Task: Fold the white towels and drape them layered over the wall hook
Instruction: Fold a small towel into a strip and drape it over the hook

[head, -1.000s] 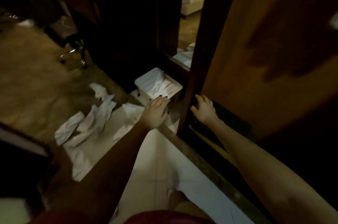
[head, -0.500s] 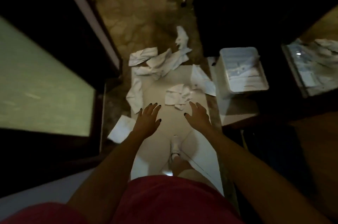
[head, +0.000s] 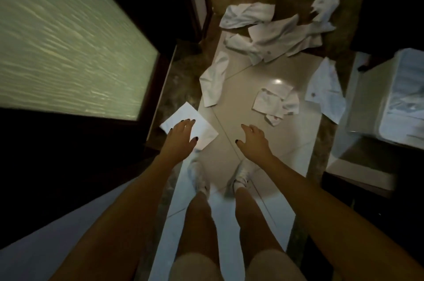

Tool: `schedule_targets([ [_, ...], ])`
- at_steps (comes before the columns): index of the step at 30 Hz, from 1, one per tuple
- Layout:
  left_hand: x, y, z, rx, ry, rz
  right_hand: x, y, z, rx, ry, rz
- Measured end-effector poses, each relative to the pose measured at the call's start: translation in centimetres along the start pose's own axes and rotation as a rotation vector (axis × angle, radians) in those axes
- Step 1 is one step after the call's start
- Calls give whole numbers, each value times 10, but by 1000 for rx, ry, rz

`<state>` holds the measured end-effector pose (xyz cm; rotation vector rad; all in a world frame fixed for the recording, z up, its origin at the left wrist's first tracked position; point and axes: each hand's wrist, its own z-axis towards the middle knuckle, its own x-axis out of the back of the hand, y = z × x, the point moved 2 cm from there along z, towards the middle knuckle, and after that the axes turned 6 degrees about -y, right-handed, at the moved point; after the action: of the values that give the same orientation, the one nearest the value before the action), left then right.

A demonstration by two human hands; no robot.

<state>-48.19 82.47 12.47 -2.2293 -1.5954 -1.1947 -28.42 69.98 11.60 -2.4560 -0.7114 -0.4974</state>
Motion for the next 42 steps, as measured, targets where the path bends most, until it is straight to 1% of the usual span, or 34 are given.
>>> schedule_targets([
  [3,-22,-33,60,-3,-36,29,-35,8,68,8,-37,-44],
  [8,-74,-95,168,-30,-115,152,-108,30,181,-22,-97,-102],
  [11,-112,-140,228,11,-105,85,-152,41,248,-38,-106,-97],
  [16,-176,-216,315,113,-22,-90,-219,54,351,-67,-56,36],
  [18,-198,-244,346,146,12,-152,-244,59,386,-76,-11,96],
  [21,-230,-283,384,155,10,-140,-279,70,426,-155,121,226],
  [24,-261,-316,414,230,41,-156,-314,81,456,-243,177,222],
  [26,-271,-326,424,304,91,-194,-326,81,466,-242,195,178],
  [29,-287,-336,441,418,196,-171,-342,84,482,-228,235,95],
  [31,-294,-336,447,449,211,-254,-349,89,487,-205,181,23],
  [32,-296,-334,449,430,192,-307,-351,91,487,-178,148,35],
  [34,-293,-326,448,357,160,-399,-349,93,481,-122,124,187],
  [36,-282,-315,437,324,184,-496,-339,92,468,-115,142,338],
  [37,-275,-309,429,325,202,-527,-331,91,460,-114,157,372],
  [39,-259,-292,407,328,232,-566,-310,88,436,-103,184,397],
  [42,-223,-260,365,280,292,-643,-264,76,394,-87,261,399],
])
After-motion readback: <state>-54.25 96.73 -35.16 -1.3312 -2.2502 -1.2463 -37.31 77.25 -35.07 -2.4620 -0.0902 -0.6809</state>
